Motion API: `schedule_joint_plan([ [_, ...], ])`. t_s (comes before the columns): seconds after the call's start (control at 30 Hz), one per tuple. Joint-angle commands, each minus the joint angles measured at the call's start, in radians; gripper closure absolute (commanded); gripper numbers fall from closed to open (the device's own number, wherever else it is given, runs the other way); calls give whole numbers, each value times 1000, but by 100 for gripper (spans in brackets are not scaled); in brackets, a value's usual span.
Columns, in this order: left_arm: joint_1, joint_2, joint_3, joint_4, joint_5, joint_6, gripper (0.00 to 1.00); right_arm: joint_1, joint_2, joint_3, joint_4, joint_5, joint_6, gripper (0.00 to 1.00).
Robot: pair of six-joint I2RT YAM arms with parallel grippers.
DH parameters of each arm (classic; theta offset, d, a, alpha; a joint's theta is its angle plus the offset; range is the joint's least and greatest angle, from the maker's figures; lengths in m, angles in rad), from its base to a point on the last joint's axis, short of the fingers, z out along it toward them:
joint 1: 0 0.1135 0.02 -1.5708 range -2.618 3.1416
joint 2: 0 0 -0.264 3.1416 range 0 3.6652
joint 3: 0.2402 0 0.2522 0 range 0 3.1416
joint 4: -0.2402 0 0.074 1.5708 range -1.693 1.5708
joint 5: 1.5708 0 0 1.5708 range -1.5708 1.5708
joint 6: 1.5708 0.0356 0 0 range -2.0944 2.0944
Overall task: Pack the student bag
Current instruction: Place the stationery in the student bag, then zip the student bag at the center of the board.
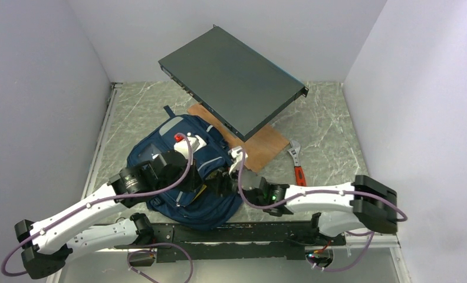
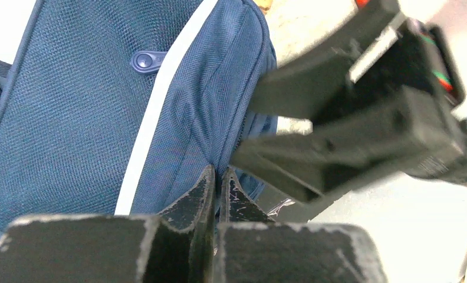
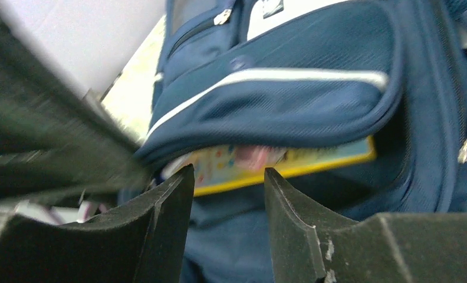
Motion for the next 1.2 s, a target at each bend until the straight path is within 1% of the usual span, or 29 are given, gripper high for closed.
schedule_joint_plan([
  [0.0, -15, 15, 11, 84, 62, -63, 83, 85, -160, -88, -143, 8, 1, 51],
  [0.07, -15, 8, 4, 76, 52, -60, 63, 119, -232, -133, -212, 29, 32, 51],
  [0.13, -15, -14, -10, 72, 45, -57, 41, 126, -298, -168, -276, 9, 62, 51],
  [0.17, -15, -28, -16, 66, 38, -58, 31, 126, -319, -176, -305, 0, 77, 49],
  [0.3, -15, -104, -46, 12, 13, -79, 15, 126, -365, -198, -330, -64, 114, 45],
  [0.33, -15, -127, -60, -11, 8, -93, 9, 126, -368, -203, -316, -78, 121, 43],
  [0.37, -15, -192, -111, -84, -1, -140, 1, 125, -373, -210, -284, -95, 144, 40],
  [0.47, -17, -272, -181, -180, -29, -239, 0, 118, -393, -229, -245, -90, 166, 34],
  [0.57, -33, -317, -225, -231, -58, -325, 0, 86, -427, -235, -268, -84, 201, 27],
  [0.63, -52, -310, -219, -294, -107, -379, 0, 56, -458, -250, -296, -69, 260, 21],
  [0.7, -69, -296, -206, -332, -140, -415, 0, 14, -489, -281, -327, -56, 357, 18],
  [0.8, -90, -280, -205, -344, -161, -444, 0, -58, -505, -340, -316, -98, 513, 17],
  [0.87, -93, -272, -206, -352, -163, -450, 0, -74, -487, -378, -271, -126, 600, 17],
  [0.93, -94, -267, -195, -387, -182, -466, 1, -75, -442, -393, -222, -151, 644, 18],
  [1.0, -94, -277, -178, -432, -207, -491, 6, -75, -382, -387, -176, -177, 661, 18],
  [1.07, -93, -303, -178, -445, -222, -509, 13, -75, -309, -384, -86, -204, 669, 19],
  [1.1, -93, -319, -188, -438, -219, -510, 17, -75, -278, -377, -50, -215, 671, 20],
  [1.17, -93, -347, -222, -401, -204, -499, 20, -76, -216, -352, -18, -223, 666, 21],
])
